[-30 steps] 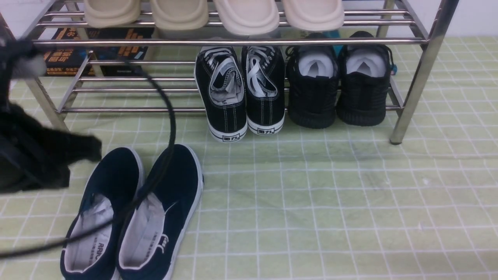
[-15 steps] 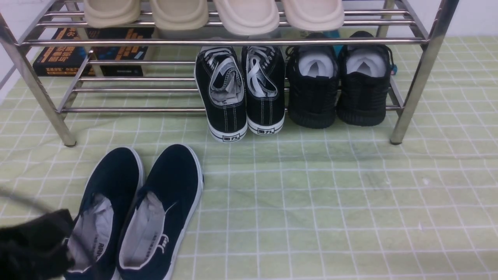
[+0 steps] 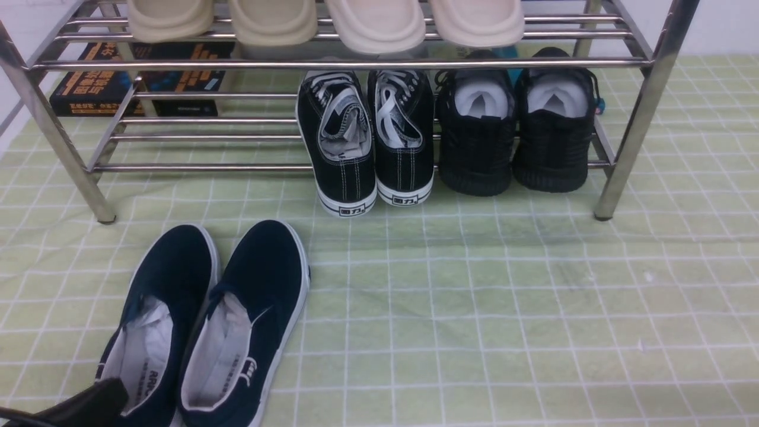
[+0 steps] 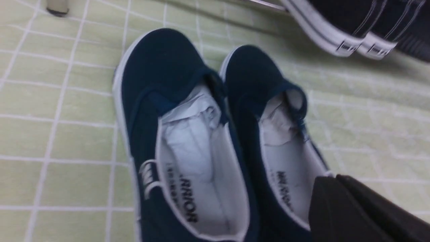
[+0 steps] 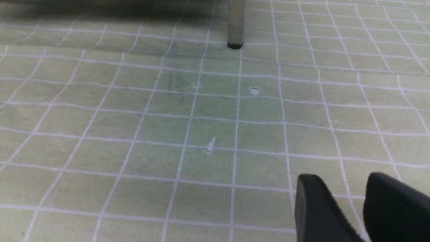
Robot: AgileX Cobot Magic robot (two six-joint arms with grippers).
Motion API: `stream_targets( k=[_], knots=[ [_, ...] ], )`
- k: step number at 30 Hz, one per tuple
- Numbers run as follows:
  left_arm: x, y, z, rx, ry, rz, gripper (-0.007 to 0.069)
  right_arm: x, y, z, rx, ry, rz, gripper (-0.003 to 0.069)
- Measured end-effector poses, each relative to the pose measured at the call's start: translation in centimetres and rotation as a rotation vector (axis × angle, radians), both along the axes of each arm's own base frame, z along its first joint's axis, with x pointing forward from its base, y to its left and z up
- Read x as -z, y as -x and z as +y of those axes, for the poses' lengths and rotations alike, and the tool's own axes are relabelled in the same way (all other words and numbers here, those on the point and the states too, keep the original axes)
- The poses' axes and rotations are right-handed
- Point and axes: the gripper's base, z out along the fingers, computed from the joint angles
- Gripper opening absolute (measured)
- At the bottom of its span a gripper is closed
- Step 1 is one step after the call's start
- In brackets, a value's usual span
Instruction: Take the shoes off the shelf with your hand from the green coffee tablecloth.
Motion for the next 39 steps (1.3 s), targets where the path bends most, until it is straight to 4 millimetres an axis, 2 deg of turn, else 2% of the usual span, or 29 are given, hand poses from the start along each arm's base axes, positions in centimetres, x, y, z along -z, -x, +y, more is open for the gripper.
stream_targets(
  k=[8, 17, 20, 39],
  knots=[
    [1.2, 0.7, 0.7, -0.007, -0.144, 0.004, 0.0017, 0.0, 0.0, 0.0, 0.000, 0.000, 0.000, 0.0240],
    [2.4, 1.8, 2.2, -0.205, -0.222, -0.108, 0.0026, 0.0, 0.0, 0.0, 0.000, 0.000, 0.000, 0.0240],
    [2.6, 1.9, 2.5, -0.255, -0.245, -0.082, 0.0031, 0.0, 0.0, 0.0, 0.000, 0.000, 0.000, 0.0240],
    [2.7, 2.0, 2.2, -0.187, -0.253, -0.075, 0.0048, 0.0, 0.0, 0.0, 0.000, 0.000, 0.000, 0.0240]
  ],
)
